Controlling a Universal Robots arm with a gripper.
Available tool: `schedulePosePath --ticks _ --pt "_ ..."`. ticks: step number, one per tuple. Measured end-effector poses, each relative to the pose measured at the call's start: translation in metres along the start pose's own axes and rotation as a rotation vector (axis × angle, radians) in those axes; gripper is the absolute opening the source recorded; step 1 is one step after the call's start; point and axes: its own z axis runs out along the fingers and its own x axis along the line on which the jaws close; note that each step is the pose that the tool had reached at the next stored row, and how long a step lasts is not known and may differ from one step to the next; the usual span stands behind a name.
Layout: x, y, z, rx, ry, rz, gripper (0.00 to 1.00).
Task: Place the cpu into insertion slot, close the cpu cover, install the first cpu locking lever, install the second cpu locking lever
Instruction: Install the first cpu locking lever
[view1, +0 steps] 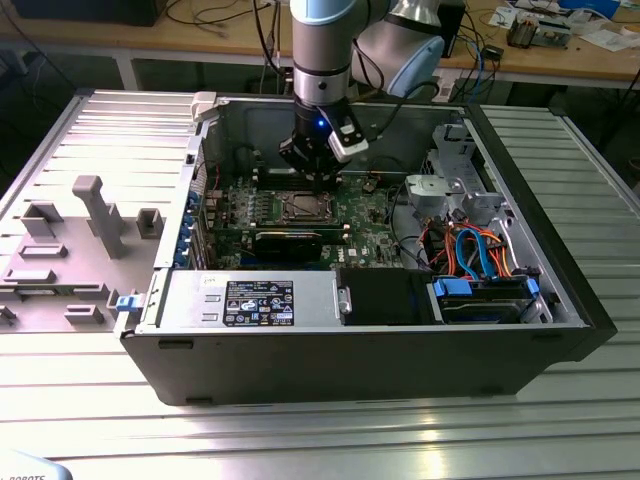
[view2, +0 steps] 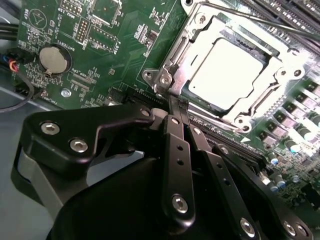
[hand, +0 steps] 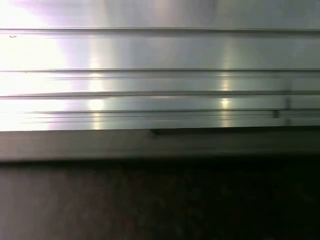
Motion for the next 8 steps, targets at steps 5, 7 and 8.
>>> schedulePosePath --ticks 5,7,8 --pt "-0.0002 -0.001 -0.0032 0.0 0.0001 0.0 0.11" --pt "-0.0002 -0.0024 -0.0031 -0.0001 -0.0001 0.0 0.11" --pt "-0.0002 -0.0024 -0.0031 -0.0001 -0.0001 0.0 0.11"
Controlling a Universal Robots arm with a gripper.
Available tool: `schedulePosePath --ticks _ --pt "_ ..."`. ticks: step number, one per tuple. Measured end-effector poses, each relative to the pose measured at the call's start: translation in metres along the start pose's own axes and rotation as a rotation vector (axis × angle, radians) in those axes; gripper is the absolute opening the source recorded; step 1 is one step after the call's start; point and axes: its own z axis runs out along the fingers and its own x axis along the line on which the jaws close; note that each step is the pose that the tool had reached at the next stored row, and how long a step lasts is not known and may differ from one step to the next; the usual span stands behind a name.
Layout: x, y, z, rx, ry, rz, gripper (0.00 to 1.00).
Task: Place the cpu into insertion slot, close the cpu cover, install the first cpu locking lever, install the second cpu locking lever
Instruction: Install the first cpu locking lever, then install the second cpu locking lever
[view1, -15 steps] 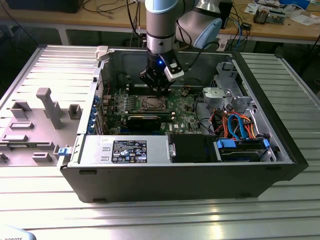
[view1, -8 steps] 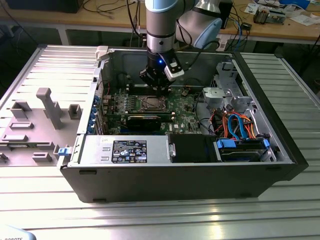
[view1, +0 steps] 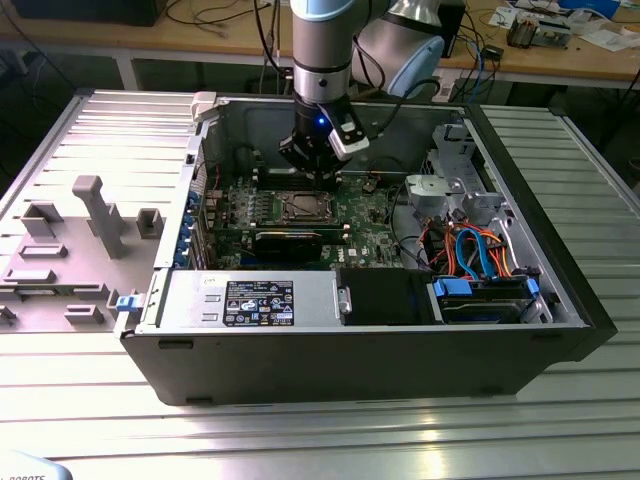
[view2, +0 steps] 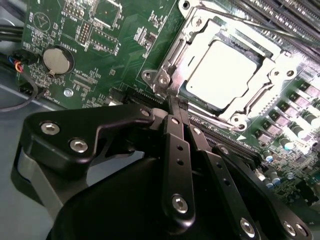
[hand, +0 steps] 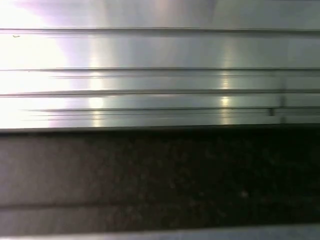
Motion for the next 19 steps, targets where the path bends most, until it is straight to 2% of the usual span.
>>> schedulePosePath --ticks 8,19 --pt "0.0 -0.0018 -0.0001 0.0002 0.0001 0.0 0.11" --pt "-0.0001 -0.008 -0.001 0.0002 0.0001 0.0 0.11"
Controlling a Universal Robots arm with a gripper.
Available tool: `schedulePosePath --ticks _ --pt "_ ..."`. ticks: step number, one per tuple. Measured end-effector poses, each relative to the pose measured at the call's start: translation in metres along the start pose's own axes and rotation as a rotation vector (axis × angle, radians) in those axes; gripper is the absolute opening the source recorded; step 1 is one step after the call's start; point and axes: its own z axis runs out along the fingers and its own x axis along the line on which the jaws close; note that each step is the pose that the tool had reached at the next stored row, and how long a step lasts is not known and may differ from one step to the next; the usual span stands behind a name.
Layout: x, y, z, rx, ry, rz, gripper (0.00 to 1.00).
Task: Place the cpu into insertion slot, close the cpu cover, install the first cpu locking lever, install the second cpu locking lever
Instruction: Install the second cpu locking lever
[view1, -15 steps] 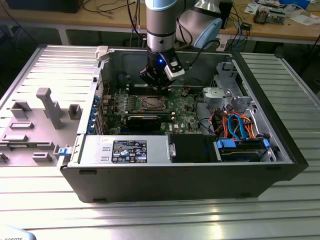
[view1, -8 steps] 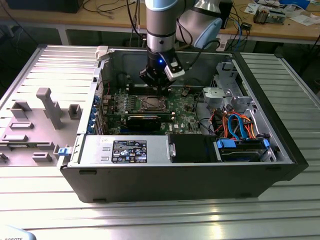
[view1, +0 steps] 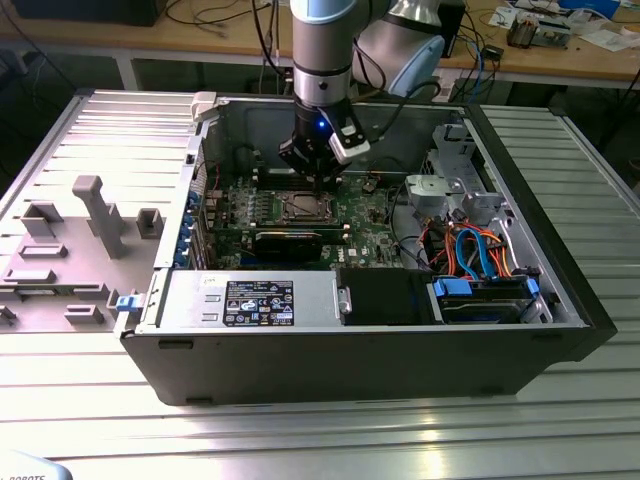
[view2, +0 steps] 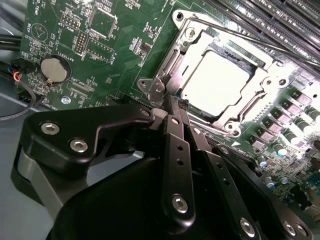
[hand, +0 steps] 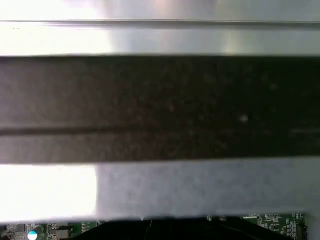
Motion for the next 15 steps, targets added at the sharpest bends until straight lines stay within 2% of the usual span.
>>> schedulePosePath --ticks 9,15 --pt "-0.0007 0.0002 -0.0133 -0.0001 0.0004 0.0 0.11" --pt "-0.0007 -0.0002 -0.0138 0.0002 0.0007 0.0 0.11"
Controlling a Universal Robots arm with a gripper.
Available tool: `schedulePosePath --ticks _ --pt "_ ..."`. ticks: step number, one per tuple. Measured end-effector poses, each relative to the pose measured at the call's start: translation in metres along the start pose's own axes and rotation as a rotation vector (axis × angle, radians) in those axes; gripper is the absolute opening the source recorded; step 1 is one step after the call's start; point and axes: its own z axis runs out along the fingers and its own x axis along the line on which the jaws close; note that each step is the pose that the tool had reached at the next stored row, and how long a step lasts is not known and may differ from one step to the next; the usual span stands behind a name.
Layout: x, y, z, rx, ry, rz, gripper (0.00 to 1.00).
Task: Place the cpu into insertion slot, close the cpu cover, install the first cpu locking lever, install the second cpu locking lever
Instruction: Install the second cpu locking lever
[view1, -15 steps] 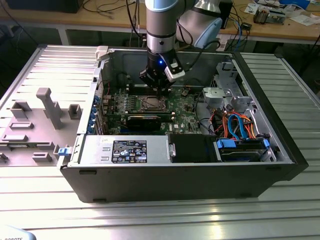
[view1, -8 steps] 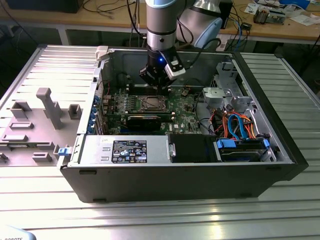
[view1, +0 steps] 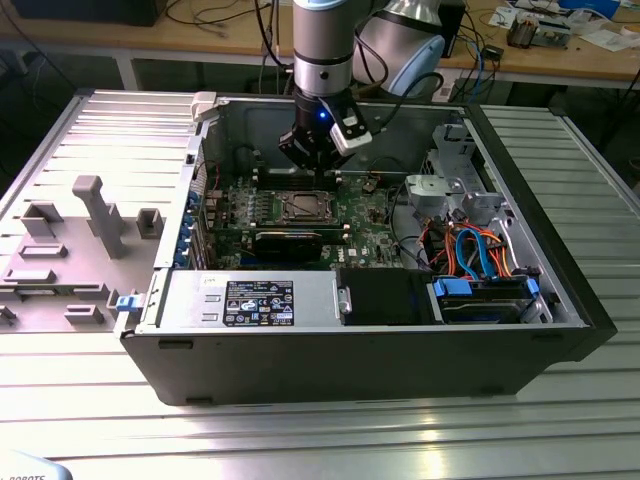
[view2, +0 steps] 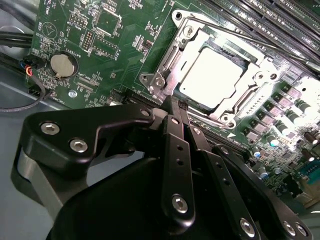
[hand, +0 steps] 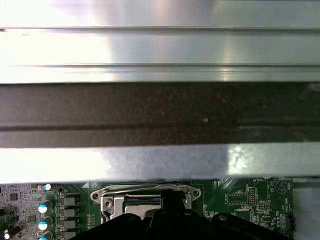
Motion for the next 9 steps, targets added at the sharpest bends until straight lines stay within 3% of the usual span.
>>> schedulePosePath --ticks 9 --pt "-0.0001 -0.0069 0.0 -0.0003 -0.0002 0.0 0.11"
